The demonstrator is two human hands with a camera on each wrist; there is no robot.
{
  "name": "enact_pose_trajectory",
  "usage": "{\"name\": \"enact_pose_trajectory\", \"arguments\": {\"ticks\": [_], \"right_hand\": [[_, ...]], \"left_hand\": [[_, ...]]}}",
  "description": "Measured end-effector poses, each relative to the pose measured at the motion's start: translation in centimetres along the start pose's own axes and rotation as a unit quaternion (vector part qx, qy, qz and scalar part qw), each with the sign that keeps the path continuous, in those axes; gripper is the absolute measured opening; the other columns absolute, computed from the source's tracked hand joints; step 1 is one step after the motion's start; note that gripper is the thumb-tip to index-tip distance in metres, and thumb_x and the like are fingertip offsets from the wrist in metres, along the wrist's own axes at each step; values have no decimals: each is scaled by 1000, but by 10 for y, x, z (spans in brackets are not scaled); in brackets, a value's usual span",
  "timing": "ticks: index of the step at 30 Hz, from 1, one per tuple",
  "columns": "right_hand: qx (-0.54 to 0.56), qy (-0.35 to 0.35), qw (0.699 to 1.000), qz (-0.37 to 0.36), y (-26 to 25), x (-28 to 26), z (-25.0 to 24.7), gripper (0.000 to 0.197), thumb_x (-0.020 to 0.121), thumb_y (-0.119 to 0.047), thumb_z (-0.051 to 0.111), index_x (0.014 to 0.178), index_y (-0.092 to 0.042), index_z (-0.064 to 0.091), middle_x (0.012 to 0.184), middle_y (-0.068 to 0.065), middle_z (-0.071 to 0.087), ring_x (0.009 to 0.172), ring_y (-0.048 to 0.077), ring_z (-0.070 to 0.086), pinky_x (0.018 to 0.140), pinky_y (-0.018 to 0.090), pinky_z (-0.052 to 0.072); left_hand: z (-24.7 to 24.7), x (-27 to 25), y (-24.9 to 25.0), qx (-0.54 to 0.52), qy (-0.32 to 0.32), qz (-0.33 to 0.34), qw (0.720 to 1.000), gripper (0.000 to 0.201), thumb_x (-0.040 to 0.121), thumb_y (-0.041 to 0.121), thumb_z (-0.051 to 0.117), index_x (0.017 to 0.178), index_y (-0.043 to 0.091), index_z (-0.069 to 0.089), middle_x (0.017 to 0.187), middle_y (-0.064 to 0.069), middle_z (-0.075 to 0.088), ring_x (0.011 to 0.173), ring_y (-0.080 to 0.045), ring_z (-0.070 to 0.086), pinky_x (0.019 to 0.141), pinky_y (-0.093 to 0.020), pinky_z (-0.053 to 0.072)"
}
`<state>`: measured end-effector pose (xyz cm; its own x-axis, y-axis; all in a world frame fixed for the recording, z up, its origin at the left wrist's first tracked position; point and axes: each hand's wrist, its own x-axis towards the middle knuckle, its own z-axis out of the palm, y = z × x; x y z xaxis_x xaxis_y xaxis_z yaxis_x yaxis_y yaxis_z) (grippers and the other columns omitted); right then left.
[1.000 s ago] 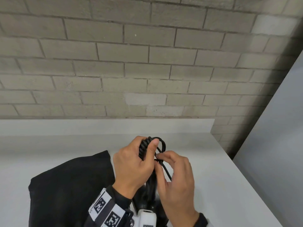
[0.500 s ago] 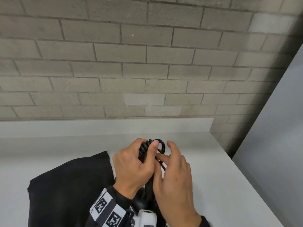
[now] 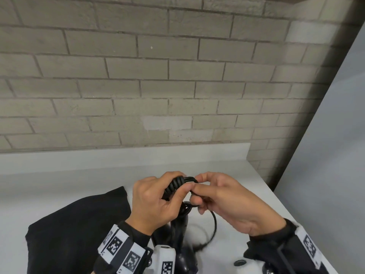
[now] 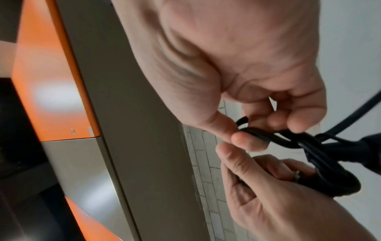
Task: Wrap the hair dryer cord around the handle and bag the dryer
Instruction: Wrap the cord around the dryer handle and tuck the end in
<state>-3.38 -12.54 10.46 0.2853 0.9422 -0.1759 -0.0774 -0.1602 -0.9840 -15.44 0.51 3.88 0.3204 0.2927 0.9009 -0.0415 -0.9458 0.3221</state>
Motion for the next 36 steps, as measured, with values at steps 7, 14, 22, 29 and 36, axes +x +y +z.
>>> {"name": "enact_pose_trajectory", "arguments": {"ticks": [7,14,22,29,36], "right_hand": [[-56,65,987,-135,24,-5,14,46,87,-10,70,120,-26,43,89,0,73,83,13,64,89,33,52],[-40,134,962,-232,54,-2,28,44,94,-14,61,117,-37,32,92,3,71,99,16,66,99,35,46],[-14,-14,995,-94,19,-5,-13,43,82,-27,67,116,-19,43,63,-7,61,67,8,57,83,30,43],[52,-11,988,-142,30,-3,-9,54,79,-9,75,123,-13,43,73,8,57,76,18,59,78,27,50],[16,80,967,-240,67,-7,18,49,85,-5,69,119,-29,42,78,4,55,95,27,68,92,35,51]], "left_hand": [[-2,2,-6,-15,10,-68,997,23,96,51,53,101,31,63,61,7,63,47,-13,58,44,-35,48],[-1,4,-8,12,-3,-42,999,20,96,49,54,98,30,63,58,8,63,44,-13,56,41,-35,46],[6,10,2,15,-15,45,999,16,93,44,60,92,28,65,53,9,57,45,-11,46,42,-27,40],[10,9,-1,19,-15,-16,1000,23,96,49,54,93,28,64,54,7,59,43,-14,52,42,-30,43],[3,9,-11,30,-8,-10,999,18,96,46,55,94,30,63,51,8,57,41,-10,51,41,-31,43]]}}
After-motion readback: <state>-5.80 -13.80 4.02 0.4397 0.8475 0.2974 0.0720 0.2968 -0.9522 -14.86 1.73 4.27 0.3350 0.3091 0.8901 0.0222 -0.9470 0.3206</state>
